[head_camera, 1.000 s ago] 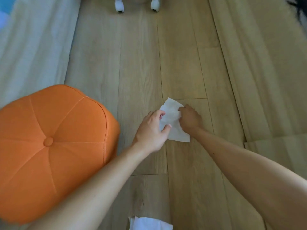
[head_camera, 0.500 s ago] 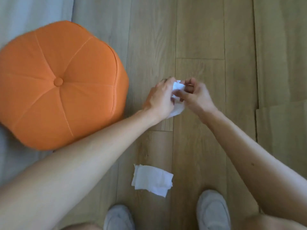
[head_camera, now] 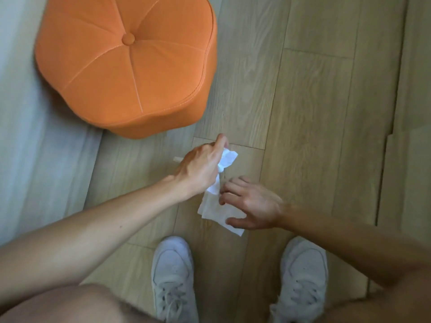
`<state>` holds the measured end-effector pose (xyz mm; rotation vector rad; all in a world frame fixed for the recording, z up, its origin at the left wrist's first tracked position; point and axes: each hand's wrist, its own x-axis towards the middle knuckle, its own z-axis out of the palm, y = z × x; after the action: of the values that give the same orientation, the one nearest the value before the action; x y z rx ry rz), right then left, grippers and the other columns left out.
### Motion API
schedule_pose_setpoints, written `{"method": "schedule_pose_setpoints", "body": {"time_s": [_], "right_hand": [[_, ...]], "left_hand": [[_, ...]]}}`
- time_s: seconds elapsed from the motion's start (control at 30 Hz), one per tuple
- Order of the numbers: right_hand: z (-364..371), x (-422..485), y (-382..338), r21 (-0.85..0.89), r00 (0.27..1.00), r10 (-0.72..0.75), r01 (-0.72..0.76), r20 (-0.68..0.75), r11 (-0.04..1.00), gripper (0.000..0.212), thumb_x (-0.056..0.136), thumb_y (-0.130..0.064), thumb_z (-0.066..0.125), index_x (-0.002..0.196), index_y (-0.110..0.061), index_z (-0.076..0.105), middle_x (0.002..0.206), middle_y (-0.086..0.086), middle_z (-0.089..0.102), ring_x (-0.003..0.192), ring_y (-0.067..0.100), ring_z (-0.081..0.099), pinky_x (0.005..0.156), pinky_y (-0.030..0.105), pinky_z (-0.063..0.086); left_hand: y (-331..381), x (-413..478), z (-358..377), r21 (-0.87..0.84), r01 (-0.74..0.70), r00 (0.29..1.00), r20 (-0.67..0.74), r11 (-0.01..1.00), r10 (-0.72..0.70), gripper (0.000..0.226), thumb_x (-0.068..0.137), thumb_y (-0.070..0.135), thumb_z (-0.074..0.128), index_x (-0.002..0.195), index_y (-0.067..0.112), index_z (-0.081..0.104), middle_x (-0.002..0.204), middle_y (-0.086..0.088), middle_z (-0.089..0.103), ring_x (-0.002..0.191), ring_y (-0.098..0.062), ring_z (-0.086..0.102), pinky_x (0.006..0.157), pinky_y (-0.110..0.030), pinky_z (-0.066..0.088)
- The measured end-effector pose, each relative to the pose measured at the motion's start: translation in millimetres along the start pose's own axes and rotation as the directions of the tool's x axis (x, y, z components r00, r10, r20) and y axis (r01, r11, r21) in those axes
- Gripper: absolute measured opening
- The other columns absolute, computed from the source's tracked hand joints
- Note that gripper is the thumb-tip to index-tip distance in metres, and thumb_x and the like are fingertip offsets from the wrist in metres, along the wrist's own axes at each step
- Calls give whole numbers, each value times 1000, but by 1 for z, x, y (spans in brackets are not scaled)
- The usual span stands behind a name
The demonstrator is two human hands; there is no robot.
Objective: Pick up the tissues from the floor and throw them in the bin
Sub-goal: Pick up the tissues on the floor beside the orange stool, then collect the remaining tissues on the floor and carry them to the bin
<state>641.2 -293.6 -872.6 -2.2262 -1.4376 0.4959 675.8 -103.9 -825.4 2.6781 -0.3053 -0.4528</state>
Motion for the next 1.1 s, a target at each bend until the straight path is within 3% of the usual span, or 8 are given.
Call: {"method": "schedule_pose_setpoints", "body": {"time_s": [0.13,0.33,0.43,0.5,0.57,0.67,0.87,1.1], "right_hand": [[16,4,5,-238,931,-123,212,343,948,66,78,-36,71,139,-16,54,146,10,52,134,30,48,108,43,40],[30,-7,12,-379,955,-93,199,281,904,36,92,-15,54,127,-19,60,120,2,64,108,24,61,93,36,47],[31,-9,8,-306,963,-12,97,269,947,22,87,-10,54,105,-18,65,102,1,66,95,25,63,85,36,47],[26,-8,10,-88,969,194,-182,156,979,18,84,-12,57,99,-17,66,97,1,64,89,24,63,77,35,48],[13,0,16,294,843,538,-509,-22,809,10,82,-13,63,91,-16,65,86,-1,63,74,19,61,62,28,45],[-15,19,23,672,570,819,-582,-64,457,18,76,-13,72,82,-19,57,71,-5,62,55,3,55,46,11,40],[-80,55,7,900,475,879,-403,51,165,12,76,-5,69,82,-14,64,69,-4,66,59,10,62,53,25,48],[-245,57,-112,959,437,879,-273,190,-72,15,86,-17,57,77,-13,68,76,2,66,72,19,59,65,29,41]], "left_hand": [[-20,-23,6,-45,29,999,-42,999,-31,48,74,-8,57,116,9,41,95,-15,68,80,-42,63,66,-46,50],[-32,-35,18,-76,22,997,-69,997,-27,47,75,-3,61,114,9,40,95,-11,64,79,-40,63,65,-45,51],[-36,-36,20,-91,61,997,-46,994,-65,46,76,2,63,116,9,41,89,2,52,79,-38,62,60,-35,41],[-37,-35,17,-149,98,994,-30,984,-103,46,77,7,65,116,11,41,92,0,55,82,-35,60,62,-33,37],[-34,-31,11,-234,144,988,-27,962,-154,47,77,12,69,115,13,41,100,-2,59,86,-29,55,67,-33,36],[-20,-21,2,-306,155,981,-65,939,-183,46,77,16,71,113,15,42,100,3,54,89,-25,49,68,-31,30],[20,-1,-36,-372,114,959,-200,921,-200,49,82,16,70,123,10,45,107,0,55,92,-19,47,60,-23,18],[89,-60,-192,-492,118,957,-175,863,-230,75,74,18,79,137,11,39,111,4,57,86,-13,49,64,-10,32]]}}
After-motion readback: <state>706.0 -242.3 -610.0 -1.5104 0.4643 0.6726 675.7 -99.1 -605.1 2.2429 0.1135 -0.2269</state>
